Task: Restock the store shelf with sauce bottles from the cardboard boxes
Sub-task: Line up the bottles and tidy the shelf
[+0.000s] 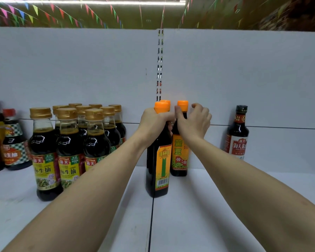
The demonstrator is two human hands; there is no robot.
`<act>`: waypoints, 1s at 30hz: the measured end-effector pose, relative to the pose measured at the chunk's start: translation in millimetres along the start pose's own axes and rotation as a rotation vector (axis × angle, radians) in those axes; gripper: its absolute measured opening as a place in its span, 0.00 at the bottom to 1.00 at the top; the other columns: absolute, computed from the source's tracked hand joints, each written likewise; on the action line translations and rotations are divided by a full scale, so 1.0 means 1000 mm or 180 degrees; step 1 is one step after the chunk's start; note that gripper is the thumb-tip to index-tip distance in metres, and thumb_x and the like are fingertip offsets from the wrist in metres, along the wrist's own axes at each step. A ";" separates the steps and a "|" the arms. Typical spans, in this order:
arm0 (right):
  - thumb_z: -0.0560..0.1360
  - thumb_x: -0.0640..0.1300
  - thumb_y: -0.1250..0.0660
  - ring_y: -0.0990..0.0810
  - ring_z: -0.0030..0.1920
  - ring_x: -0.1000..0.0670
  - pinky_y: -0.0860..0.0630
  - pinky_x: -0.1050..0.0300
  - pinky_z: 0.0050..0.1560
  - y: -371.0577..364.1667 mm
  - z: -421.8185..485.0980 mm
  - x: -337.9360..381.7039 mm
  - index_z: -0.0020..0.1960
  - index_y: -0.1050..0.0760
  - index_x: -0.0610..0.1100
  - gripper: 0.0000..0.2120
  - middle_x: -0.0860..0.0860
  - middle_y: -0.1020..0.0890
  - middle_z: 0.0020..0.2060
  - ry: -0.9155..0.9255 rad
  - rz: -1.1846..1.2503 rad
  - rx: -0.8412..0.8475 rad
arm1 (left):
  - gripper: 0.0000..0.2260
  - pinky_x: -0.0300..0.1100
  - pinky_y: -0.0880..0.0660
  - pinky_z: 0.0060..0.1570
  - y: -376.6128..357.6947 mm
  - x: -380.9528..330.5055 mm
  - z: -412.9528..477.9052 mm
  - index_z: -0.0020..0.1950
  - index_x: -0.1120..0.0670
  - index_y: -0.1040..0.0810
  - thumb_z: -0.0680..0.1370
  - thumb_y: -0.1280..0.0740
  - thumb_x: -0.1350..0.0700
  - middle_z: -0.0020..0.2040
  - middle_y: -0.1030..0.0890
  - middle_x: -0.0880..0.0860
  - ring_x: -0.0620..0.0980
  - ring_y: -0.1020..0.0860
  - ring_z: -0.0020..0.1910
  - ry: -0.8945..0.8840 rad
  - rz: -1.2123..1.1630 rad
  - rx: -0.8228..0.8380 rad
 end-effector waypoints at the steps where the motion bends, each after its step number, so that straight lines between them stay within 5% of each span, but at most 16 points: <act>1: 0.79 0.66 0.37 0.32 0.67 0.43 0.34 0.47 0.67 0.009 -0.001 -0.002 0.69 0.29 0.44 0.30 0.45 0.27 0.65 -0.0016 0.0018 0.0022 | 0.08 0.51 0.21 0.42 0.000 0.000 -0.001 0.35 0.59 0.24 0.74 0.30 0.64 0.31 0.22 0.58 0.58 0.21 0.31 0.0017 0.0020 -0.0029; 5: 0.80 0.61 0.34 0.25 0.60 0.46 0.26 0.47 0.61 0.049 -0.002 -0.006 0.60 0.22 0.47 0.19 0.48 0.21 0.56 0.0032 0.0293 0.0409 | 0.10 0.54 0.19 0.44 -0.008 -0.001 -0.006 0.36 0.57 0.24 0.75 0.27 0.58 0.31 0.19 0.56 0.55 0.19 0.31 -0.0002 0.0221 -0.0343; 9: 0.78 0.50 0.28 0.18 0.52 0.50 0.23 0.53 0.49 0.073 -0.015 -0.016 0.53 0.18 0.47 0.08 0.50 0.16 0.48 -0.0234 0.0735 0.1352 | 0.18 0.48 0.20 0.44 -0.028 -0.010 -0.018 0.35 0.53 0.22 0.76 0.26 0.42 0.35 0.16 0.54 0.53 0.16 0.36 -0.0082 0.0574 -0.0500; 12: 0.78 0.42 0.28 0.19 0.50 0.49 0.25 0.56 0.46 0.082 -0.030 -0.024 0.50 0.19 0.48 0.02 0.49 0.16 0.46 -0.0396 0.0932 0.1700 | 0.24 0.51 0.20 0.48 -0.042 -0.017 -0.020 0.47 0.57 0.19 0.76 0.31 0.35 0.45 0.15 0.57 0.57 0.16 0.43 0.0140 0.0529 -0.0436; 16: 0.78 0.38 0.31 0.20 0.51 0.49 0.25 0.55 0.48 0.092 -0.055 -0.019 0.60 0.23 0.44 0.11 0.49 0.18 0.49 -0.0457 0.1400 0.2052 | 0.27 0.52 0.28 0.62 -0.064 -0.020 -0.025 0.72 0.51 0.29 0.78 0.37 0.37 0.60 0.22 0.53 0.53 0.22 0.56 0.0595 0.0084 -0.0146; 22: 0.69 0.47 0.17 0.19 0.57 0.50 0.22 0.56 0.50 0.089 -0.084 -0.032 0.68 0.33 0.49 0.34 0.51 0.19 0.56 -0.0615 0.1005 0.2394 | 0.06 0.58 0.22 0.60 -0.061 -0.017 -0.025 0.54 0.54 0.20 0.79 0.29 0.54 0.53 0.16 0.56 0.57 0.17 0.52 0.0471 0.0510 0.0124; 25: 0.68 0.45 0.17 0.16 0.55 0.50 0.21 0.57 0.46 0.088 -0.085 -0.036 0.68 0.30 0.47 0.34 0.51 0.16 0.54 -0.0633 0.1177 0.2114 | 0.06 0.56 0.19 0.57 -0.056 -0.015 -0.027 0.49 0.47 0.19 0.76 0.24 0.48 0.48 0.15 0.50 0.52 0.16 0.49 0.0250 0.0787 0.0087; 30: 0.68 0.37 0.18 0.16 0.55 0.49 0.20 0.43 0.60 0.097 -0.079 -0.044 0.71 0.25 0.47 0.34 0.50 0.16 0.57 -0.0708 0.1451 0.1949 | 0.18 0.52 0.17 0.49 -0.055 -0.013 -0.029 0.45 0.46 0.18 0.69 0.24 0.33 0.42 0.15 0.45 0.47 0.16 0.43 -0.0069 0.1571 -0.0138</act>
Point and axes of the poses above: each hand's wrist, its own z-axis towards the middle knuckle, its own y-axis out of the back of the hand, x = y × z, the point moved 4 cm from there along z, towards the middle knuckle
